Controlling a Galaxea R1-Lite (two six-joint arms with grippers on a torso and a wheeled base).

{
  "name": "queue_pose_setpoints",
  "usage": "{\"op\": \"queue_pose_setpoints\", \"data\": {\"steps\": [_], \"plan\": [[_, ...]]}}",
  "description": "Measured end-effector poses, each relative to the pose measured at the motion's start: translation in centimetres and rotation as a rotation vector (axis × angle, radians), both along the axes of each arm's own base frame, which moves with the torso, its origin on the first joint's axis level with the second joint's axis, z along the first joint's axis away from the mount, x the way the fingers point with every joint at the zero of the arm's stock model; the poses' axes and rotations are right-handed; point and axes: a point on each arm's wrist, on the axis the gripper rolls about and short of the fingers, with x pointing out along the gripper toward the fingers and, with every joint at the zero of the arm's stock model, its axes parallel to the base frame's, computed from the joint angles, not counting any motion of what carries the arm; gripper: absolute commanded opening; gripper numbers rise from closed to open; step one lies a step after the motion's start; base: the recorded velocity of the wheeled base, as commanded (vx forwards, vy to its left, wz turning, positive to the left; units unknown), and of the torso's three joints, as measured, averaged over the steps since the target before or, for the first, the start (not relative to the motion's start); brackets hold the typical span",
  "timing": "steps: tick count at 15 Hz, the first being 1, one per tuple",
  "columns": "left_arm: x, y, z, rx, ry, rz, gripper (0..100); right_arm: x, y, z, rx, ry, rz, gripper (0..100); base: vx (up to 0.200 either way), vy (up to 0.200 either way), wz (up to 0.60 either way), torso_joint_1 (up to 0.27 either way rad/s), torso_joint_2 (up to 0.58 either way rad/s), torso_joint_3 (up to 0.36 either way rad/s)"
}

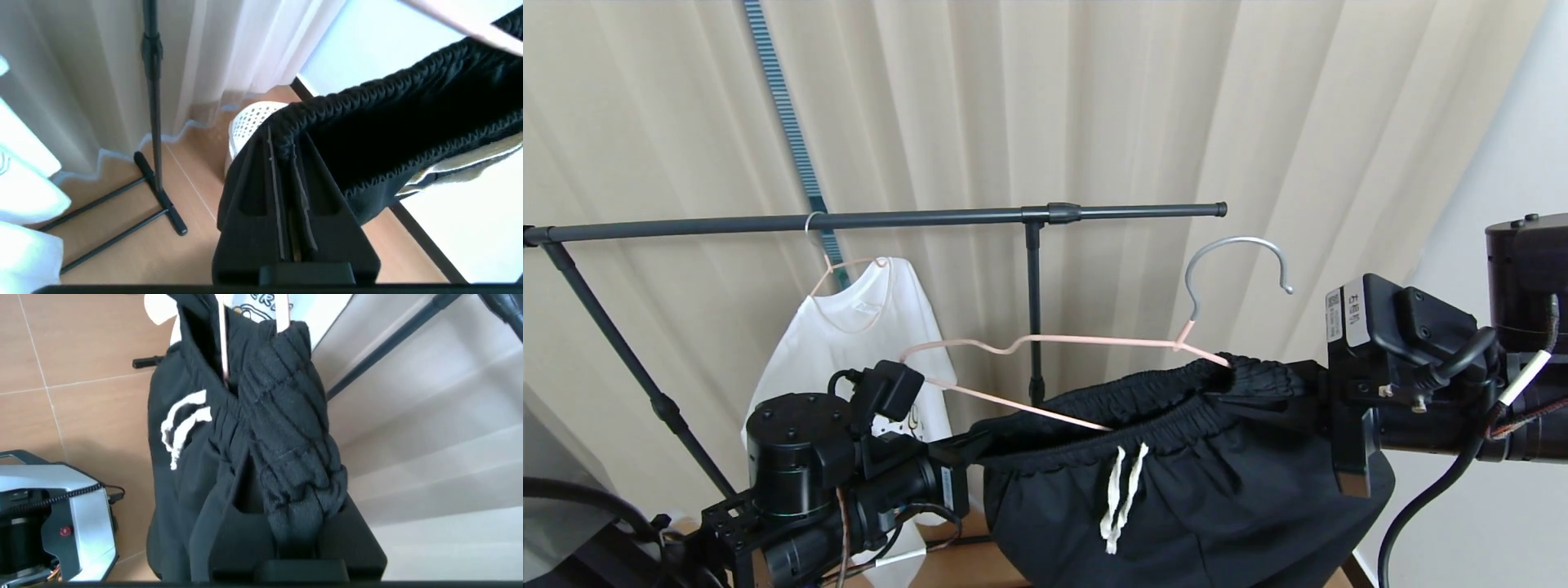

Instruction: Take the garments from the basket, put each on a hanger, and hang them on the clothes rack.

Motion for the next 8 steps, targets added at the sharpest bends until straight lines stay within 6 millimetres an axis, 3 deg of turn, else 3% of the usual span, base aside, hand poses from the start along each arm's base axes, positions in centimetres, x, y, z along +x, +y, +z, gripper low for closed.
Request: {"op": "queue_pose_setpoints", "data": {"steps": [8], "plan": [[1.1, 2.4, 1.0, 0.022, -0.060, 0.080, 0, 0.3, -0.5, -0.5, -0.045, -0.030, 0.001, 0, 0.000, 0.000, 0.00, 0.000, 0.00, 0.000]]}}
